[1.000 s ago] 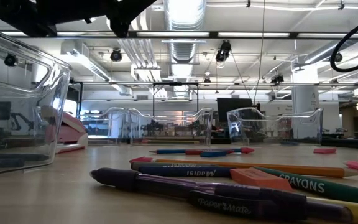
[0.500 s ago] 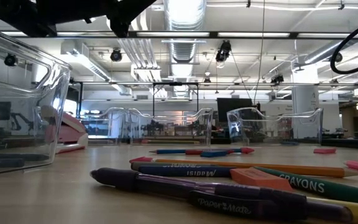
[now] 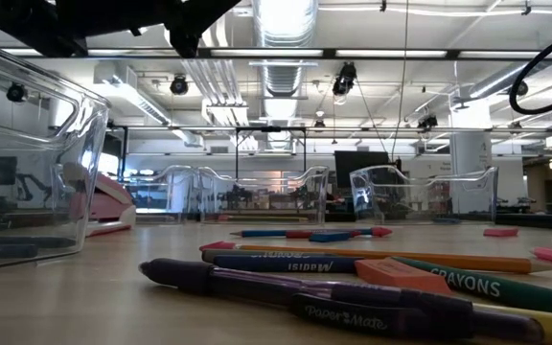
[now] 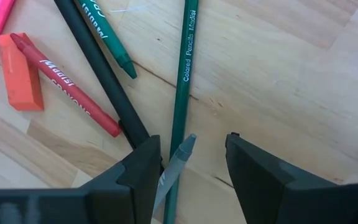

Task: Sort crayons/erasers/pens/pencils in bins
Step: Put the gray crayon into the bottom left transparent bin

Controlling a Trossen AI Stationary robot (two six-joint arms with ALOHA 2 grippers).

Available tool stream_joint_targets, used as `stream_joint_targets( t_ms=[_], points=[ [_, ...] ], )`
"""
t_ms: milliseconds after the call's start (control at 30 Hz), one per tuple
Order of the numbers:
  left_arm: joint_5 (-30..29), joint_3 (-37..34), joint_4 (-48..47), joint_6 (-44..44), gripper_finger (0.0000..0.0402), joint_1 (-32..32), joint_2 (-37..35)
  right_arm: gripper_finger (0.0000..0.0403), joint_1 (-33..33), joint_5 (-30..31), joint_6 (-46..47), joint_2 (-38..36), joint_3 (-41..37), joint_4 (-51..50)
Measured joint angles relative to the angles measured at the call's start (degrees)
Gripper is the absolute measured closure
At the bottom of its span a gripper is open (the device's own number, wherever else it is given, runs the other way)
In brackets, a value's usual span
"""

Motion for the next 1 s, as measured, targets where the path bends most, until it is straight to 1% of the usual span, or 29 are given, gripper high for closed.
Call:
stream_joint_targets(
  t_ms=[900, 1000],
  points=[
    [0.0, 0.0, 0.0, 0.0, 0.0229, 0.0, 0.0, 0.0232, 0.0, -0.5, -0.9, 0.0, 0.0, 0.9],
    [0.0, 0.0, 0.0, 0.0, 0.0229, 0.0, 0.0, 0.0243, 0.0, -0.5, -0.9, 0.0, 0.0, 1.0]
  ],
)
